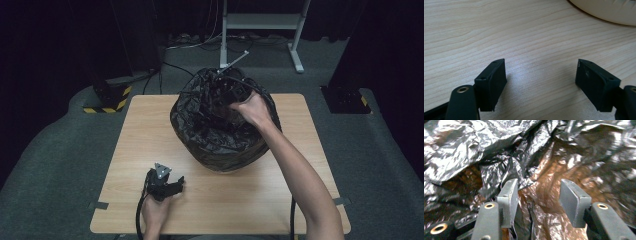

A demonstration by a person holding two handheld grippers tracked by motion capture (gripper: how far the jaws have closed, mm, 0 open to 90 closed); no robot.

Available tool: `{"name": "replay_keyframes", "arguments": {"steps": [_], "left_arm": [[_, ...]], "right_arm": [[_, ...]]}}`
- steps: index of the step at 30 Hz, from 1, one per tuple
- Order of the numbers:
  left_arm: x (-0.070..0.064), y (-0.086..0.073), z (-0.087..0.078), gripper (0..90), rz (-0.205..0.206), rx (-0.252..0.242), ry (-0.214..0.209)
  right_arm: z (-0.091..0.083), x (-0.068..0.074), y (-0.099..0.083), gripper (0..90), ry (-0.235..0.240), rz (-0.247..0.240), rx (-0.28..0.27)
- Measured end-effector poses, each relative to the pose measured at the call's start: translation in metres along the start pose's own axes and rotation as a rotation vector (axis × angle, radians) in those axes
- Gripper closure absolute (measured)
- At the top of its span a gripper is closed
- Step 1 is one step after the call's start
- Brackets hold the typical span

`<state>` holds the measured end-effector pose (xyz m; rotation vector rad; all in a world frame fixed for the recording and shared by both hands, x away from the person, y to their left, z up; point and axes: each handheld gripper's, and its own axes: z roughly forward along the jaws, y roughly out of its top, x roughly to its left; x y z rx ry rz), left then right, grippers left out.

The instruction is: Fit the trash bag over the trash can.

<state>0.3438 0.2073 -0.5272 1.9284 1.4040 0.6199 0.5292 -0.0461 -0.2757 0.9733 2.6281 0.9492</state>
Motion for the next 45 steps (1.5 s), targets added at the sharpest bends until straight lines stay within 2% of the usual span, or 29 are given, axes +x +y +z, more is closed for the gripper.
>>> {"name": "replay_keyframes", "arguments": {"steps": [6, 14, 18, 32, 45], "left_arm": [[0.0, 0.0, 0.0, 24.7, 0.0, -0.001, 0.001], [0.0, 0.0, 0.0, 24.8, -0.001, -0.001, 0.002], [0.0, 0.0, 0.0, 24.7, -0.002, -0.001, 0.0], [0.0, 0.0, 0.0, 24.7, -0.004, -0.001, 0.001], [0.0, 0.0, 0.0, 24.7, -0.004, -0.001, 0.001]], "right_arm": [[-0.018, -0.009, -0.014, 47.3, -0.02, -0.005, -0.055], [-0.048, -0.022, -0.034, 48.2, -0.044, 0.019, -0.166], [-0.057, -0.025, -0.041, 48.2, -0.046, 0.02, -0.198], [-0.078, -0.035, -0.069, 47.8, -0.055, 0.046, -0.263], [-0.095, -0.038, -0.091, 45.9, -0.065, 0.057, -0.302]]}}
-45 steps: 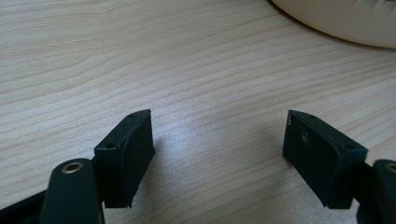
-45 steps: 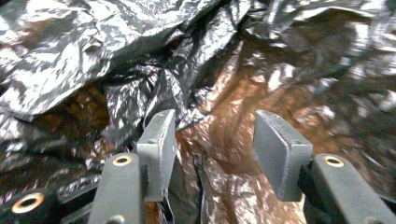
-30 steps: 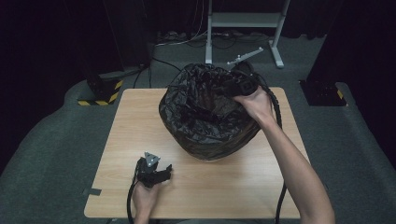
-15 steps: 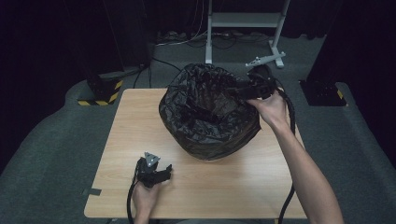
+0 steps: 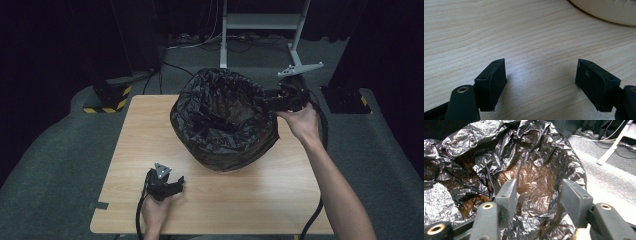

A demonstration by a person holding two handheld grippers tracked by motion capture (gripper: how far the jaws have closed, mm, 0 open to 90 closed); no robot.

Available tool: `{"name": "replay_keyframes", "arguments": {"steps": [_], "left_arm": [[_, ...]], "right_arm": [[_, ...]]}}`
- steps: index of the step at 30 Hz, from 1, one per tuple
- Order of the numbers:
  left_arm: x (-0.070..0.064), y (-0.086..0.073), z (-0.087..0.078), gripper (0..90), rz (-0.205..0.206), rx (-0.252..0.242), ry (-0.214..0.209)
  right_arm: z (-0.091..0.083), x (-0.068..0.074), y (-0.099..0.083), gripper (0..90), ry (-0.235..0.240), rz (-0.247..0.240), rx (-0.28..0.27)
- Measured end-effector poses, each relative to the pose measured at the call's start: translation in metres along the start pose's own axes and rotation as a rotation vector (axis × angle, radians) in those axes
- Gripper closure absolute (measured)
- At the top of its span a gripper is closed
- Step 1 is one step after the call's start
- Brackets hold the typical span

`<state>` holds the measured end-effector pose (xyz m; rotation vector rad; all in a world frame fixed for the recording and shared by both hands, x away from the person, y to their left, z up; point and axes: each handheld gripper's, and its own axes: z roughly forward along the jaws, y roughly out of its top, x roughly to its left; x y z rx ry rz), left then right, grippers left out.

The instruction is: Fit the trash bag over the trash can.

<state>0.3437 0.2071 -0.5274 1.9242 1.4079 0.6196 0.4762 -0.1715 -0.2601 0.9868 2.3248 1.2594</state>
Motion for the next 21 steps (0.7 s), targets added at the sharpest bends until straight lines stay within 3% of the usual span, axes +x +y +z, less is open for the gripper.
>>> {"name": "replay_keyframes", "arguments": {"steps": [6, 21], "left_arm": [[0.0, 0.0, 0.0, 24.7, 0.001, -0.001, 0.001], [0.0, 0.0, 0.0, 24.7, 0.001, 0.0, 0.0]], "right_arm": [[-0.013, 0.001, -0.008, 46.8, -0.025, -0.012, -0.041], [-0.031, -0.012, -0.039, 46.0, -0.034, 0.035, -0.078]]}}
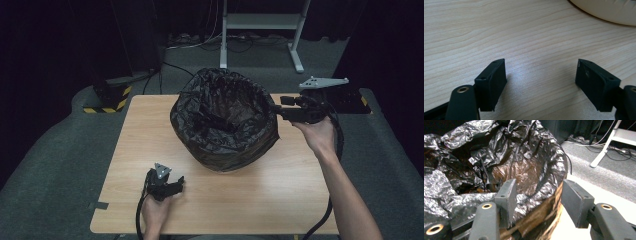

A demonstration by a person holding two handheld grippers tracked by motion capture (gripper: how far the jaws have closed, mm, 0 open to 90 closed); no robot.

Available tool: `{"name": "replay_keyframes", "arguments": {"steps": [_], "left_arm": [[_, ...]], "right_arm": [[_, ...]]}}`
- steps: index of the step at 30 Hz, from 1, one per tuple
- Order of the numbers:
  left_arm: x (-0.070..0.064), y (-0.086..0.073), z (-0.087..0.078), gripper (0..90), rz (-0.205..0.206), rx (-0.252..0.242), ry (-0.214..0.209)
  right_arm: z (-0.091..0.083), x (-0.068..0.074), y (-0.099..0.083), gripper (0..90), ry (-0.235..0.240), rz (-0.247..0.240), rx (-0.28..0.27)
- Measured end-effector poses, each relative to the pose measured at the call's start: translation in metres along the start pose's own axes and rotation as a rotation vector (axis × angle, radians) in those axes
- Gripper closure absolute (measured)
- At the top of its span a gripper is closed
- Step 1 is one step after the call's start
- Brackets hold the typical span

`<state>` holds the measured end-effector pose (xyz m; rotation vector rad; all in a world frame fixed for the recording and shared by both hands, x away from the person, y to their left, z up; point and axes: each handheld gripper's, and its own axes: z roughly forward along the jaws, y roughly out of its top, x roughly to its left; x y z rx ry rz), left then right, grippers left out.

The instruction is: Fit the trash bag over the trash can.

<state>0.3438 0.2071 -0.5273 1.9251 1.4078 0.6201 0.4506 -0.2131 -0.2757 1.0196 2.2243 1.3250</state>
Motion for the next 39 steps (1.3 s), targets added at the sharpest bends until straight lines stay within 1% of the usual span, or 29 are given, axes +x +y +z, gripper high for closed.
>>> {"name": "replay_keyframes", "arguments": {"steps": [1, 5, 7, 13, 18, 19, 21, 22, 25, 29, 32, 34, 38, 39], "left_arm": [[0.0, 0.0, 0.0, 24.7, 0.001, 0.0, 0.0], [0.0, 0.0, 0.0, 24.7, 0.001, 0.0, 0.0], [0.0, 0.0, 0.0, 24.7, 0.001, 0.0, 0.0], [0.0, 0.0, 0.0, 24.7, 0.0, -0.001, 0.0], [0.0, 0.0, 0.0, 24.8, 0.0, -0.001, 0.0], [0.0, 0.0, 0.0, 24.7, 0.001, 0.0, 0.0], [0.0, 0.0, 0.0, 24.8, 0.001, -0.001, 0.0], [0.0, 0.0, 0.0, 24.7, 0.0, -0.001, 0.0], [0.0, 0.0, 0.0, 24.7, 0.001, -0.001, 0.0], [0.0, 0.0, 0.0, 24.7, 0.0, 0.0, 0.0], [0.0, 0.0, 0.0, 24.8, 0.0, -0.001, 0.0], [0.0, 0.0, 0.0, 24.8, 0.0, -0.001, 0.0], [0.0, 0.0, 0.0, 24.8, -0.001, -0.001, 0.0], [0.0, 0.0, 0.0, 24.8, -0.001, -0.001, 0.0]], "right_arm": [[-0.002, -0.002, -0.005, 45.9, 0.001, 0.007, -0.002], [-0.005, -0.004, -0.012, 46.0, 0.003, 0.021, -0.008], [-0.006, -0.004, -0.013, 46.0, 0.002, 0.021, -0.009], [-0.014, -0.001, -0.027, 46.0, 0.007, 0.023, -0.024], [-0.017, -0.002, -0.035, 45.8, 0.002, 0.026, -0.022], [-0.02, -0.003, -0.04, 45.8, 0.001, 0.035, -0.031], [-0.02, -0.004, -0.042, 45.8, 0.0, 0.037, -0.034], [-0.021, -0.005, -0.049, 45.9, -0.004, 0.047, -0.035], [-0.023, -0.007, -0.054, 45.8, -0.003, 0.057, -0.034], [-0.025, -0.008, -0.06, 45.9, -0.002, 0.061, -0.04], [-0.027, -0.008, -0.068, 45.9, -0.008, 0.068, -0.044], [-0.028, -0.008, -0.069, 45.9, -0.01, 0.069, -0.045], [-0.035, -0.008, -0.079, 45.9, -0.015, 0.072, -0.058], [-0.035, -0.008, -0.079, 45.9, -0.015, 0.072, -0.058]]}}
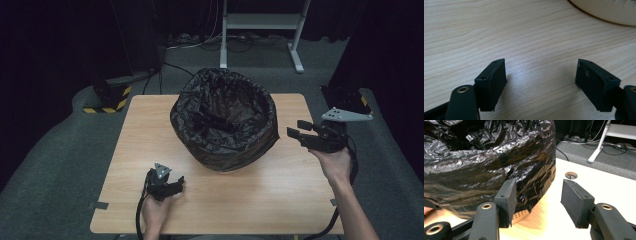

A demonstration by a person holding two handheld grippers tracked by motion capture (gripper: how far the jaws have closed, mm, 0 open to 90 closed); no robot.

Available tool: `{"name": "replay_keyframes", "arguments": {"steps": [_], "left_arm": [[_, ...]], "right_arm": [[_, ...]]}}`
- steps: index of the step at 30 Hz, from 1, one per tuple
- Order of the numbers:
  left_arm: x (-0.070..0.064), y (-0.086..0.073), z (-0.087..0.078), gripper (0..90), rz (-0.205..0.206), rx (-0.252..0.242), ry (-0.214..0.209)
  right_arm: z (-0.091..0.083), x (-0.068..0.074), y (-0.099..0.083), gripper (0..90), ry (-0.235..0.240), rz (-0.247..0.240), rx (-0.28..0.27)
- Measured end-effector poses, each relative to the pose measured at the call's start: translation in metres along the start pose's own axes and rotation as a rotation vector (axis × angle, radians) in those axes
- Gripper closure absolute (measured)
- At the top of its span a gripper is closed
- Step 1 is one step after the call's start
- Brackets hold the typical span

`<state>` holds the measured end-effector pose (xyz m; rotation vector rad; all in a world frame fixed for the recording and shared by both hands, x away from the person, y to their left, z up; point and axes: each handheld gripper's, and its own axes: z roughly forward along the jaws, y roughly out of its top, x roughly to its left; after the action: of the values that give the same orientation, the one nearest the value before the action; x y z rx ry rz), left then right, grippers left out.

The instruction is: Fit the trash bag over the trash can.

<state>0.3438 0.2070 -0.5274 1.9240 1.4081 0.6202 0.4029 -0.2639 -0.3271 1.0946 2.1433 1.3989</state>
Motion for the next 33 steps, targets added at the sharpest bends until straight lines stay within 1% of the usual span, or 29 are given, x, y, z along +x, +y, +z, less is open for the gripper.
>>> {"name": "replay_keyframes", "arguments": {"steps": [2, 5, 8, 11, 12, 13, 16, 18, 19, 20, 21, 23, 27, 29, 32, 33], "left_arm": [[0.0, 0.0, 0.0, 24.8, 0.001, 0.0, 0.0], [0.0, 0.0, 0.0, 24.7, 0.002, 0.0, 0.0], [0.0, 0.0, 0.0, 24.8, 0.002, 0.0, 0.0], [0.0, 0.0, 0.0, 24.8, 0.002, 0.0, 0.001], [0.0, 0.0, 0.0, 24.8, 0.002, 0.0, 0.001], [0.0, 0.0, 0.0, 24.8, 0.002, 0.0, 0.0], [0.0, 0.0, 0.0, 24.8, 0.002, 0.0, 0.0], [0.0, 0.0, 0.0, 24.8, 0.003, 0.0, 0.001], [0.0, 0.0, 0.0, 24.8, 0.003, 0.0, 0.001], [0.0, 0.0, 0.0, 24.8, 0.003, 0.0, 0.001], [0.0, 0.0, 0.0, 24.8, 0.003, 0.0, 0.001], [0.0, 0.0, 0.0, 24.8, 0.003, 0.0, 0.001], [0.0, 0.0, 0.0, 24.8, 0.003, 0.0, 0.001], [0.0, 0.0, 0.0, 24.8, 0.003, 0.0, 0.001], [0.0, 0.0, 0.0, 24.8, 0.003, 0.0, 0.001], [0.0, 0.0, 0.0, 24.8, 0.003, 0.0, 0.001]], "right_arm": [[-0.005, -0.001, -0.008, 46.0, -0.006, 0.012, -0.016], [-0.007, -0.004, -0.015, 46.0, -0.006, 0.031, -0.021], [-0.007, -0.006, -0.023, 46.2, -0.005, 0.044, -0.026], [-0.004, -0.008, -0.034, 46.2, -0.007, 0.058, -0.02], [-0.004, -0.008, -0.034, 46.2, -0.007, 0.058, -0.02], [0.0, -0.011, -0.044, 46.3, -0.001, 0.082, -0.01], [0.006, -0.014, -0.052, 46.2, -0.006, 0.083, 0.021], [0.008, -0.015, -0.055, 46.3, -0.012, 0.079, 0.029], [0.01, -0.016, -0.061, 46.3, -0.017, 0.083, 0.036], [0.01, -0.016, -0.061, 46.3, -0.017, 0.083, 0.036], [0.014, -0.016, -0.066, 46.3, -0.024, 0.078, 0.047], [0.018, -0.016, -0.072, 46.2, -0.018, 0.085, 0.06], [0.023, -0.016, -0.08, 46.3, -0.019, 0.086, 0.067], [0.03, -0.016, -0.091, 46.3, -0.027, 0.084, 0.081], [0.034, -0.017, -0.096, 46.3, -0.019, 0.097, 0.082], [0.036, -0.017, -0.098, 46.2, -0.024, 0.101, 0.086]]}}
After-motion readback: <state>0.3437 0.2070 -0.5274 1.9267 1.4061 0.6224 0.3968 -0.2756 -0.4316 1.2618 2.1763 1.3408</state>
